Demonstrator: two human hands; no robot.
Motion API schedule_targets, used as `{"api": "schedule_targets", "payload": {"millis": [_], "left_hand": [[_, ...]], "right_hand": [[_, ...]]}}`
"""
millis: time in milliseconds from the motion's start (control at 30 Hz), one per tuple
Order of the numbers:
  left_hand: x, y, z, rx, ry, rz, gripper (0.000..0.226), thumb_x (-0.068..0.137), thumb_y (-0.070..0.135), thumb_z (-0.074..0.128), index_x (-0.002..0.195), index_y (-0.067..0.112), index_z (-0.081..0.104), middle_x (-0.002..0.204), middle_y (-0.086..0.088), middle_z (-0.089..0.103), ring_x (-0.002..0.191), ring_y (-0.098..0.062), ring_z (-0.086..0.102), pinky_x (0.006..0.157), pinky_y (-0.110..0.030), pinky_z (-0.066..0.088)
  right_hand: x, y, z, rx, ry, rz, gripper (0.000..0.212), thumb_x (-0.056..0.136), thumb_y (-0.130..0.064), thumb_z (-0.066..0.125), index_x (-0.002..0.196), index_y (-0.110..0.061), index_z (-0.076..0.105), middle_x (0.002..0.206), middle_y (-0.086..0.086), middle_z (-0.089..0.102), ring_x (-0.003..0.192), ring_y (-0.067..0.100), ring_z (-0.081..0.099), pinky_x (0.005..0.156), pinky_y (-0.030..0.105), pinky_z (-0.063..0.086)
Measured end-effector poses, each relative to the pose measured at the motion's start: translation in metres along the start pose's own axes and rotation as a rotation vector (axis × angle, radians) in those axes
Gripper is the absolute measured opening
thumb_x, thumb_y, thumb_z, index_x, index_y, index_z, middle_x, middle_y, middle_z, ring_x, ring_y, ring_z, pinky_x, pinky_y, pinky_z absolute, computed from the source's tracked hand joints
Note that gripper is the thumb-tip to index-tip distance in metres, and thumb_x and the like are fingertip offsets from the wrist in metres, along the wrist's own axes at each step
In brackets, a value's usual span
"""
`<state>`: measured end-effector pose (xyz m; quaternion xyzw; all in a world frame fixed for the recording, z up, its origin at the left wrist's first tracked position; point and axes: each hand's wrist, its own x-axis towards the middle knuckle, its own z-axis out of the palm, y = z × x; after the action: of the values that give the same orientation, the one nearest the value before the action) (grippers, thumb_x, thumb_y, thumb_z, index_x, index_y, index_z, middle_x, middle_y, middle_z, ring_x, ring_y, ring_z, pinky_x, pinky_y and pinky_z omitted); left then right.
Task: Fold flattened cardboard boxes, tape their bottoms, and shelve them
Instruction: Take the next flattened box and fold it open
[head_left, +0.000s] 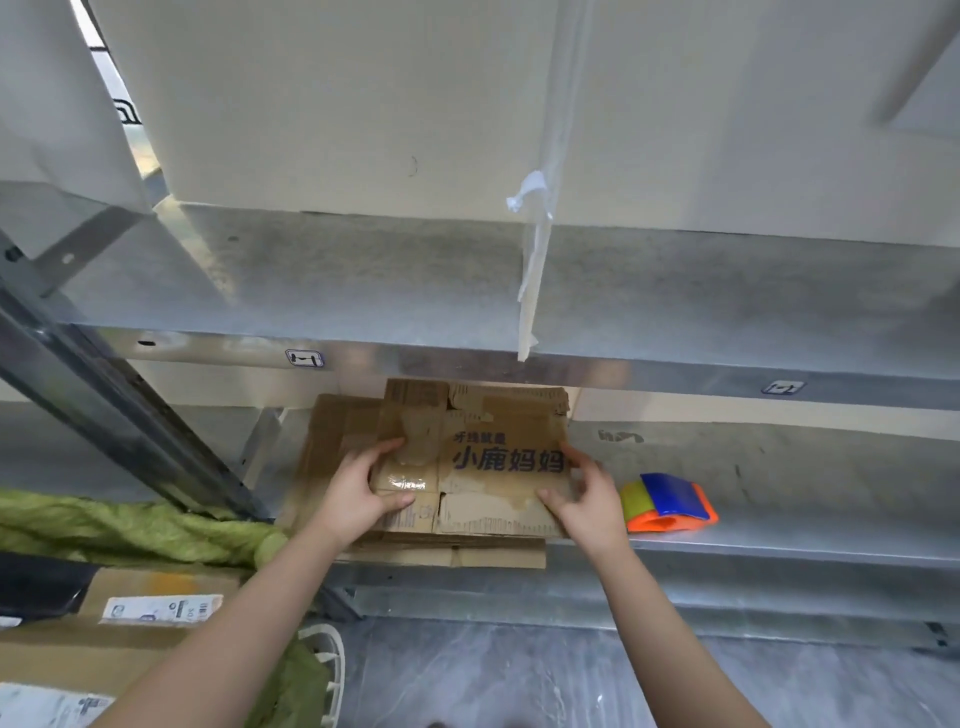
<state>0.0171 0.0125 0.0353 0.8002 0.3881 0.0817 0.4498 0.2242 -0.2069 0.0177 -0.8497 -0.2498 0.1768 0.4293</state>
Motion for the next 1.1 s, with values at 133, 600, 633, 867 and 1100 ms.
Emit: {"api": "schedule_targets", "payload": {"millis": [133,600,633,867,1100], "left_hand": [[-0.007,0.031,0.031,-0.047,-0.002,0.048,0.08,0.068,0.025,0.086,0.133,0.047,0.045,0.129,0.003,0.044,0.121,-0.016,0.046,0.112,-0.037,0.034],[-0.056,0.153,0.248,-0.172,-0.011,0.149,0.082,0.068,0.019,0.086,0.13,0.048,0.041,0.13,0.012,0.042,0.123,-0.007,0.041,0.111,-0.035,0.034],[-0.062,0.165,0.266,-0.182,-0.014,0.148,0.082,0.068,0.018,0.086,0.131,0.048,0.041,0.13,0.012,0.041,0.123,-0.006,0.041,0.112,-0.035,0.033],[-0.068,0.234,0.362,-0.193,-0.069,0.135,0.089,0.071,0.015,0.084,0.141,0.041,0.035,0.139,0.011,0.044,0.126,-0.014,0.047,0.103,-0.041,0.047],[-0.024,0.283,0.423,-0.187,-0.233,0.165,0.109,0.066,0.033,0.087,0.15,0.035,0.018,0.147,0.013,0.038,0.135,-0.009,0.038,0.113,-0.04,0.035]], "right_hand": [[-0.01,0.013,-0.035,0.027,0.078,-0.014,0.073,0.071,-0.022,0.085,0.136,-0.022,0.051,0.13,0.004,0.047,0.122,0.018,0.048,0.105,0.027,0.037],[-0.031,0.162,-0.243,-0.021,0.16,-0.092,0.067,0.074,-0.02,0.083,0.134,-0.025,0.053,0.126,0.0,0.052,0.11,0.001,0.045,0.106,0.037,0.041],[-0.033,0.173,-0.259,-0.023,0.162,-0.087,0.066,0.074,-0.018,0.082,0.133,-0.026,0.053,0.124,-0.001,0.052,0.107,0.001,0.045,0.105,0.037,0.041],[-0.039,0.239,-0.348,0.004,0.233,0.026,0.079,0.075,-0.016,0.082,0.142,-0.026,0.042,0.127,-0.007,0.047,0.115,0.014,0.05,0.105,0.038,0.042],[0.004,0.278,-0.393,0.079,0.281,0.163,0.098,0.074,-0.014,0.084,0.152,-0.02,0.026,0.137,0.008,0.043,0.127,0.024,0.047,0.109,0.04,0.039]]}}
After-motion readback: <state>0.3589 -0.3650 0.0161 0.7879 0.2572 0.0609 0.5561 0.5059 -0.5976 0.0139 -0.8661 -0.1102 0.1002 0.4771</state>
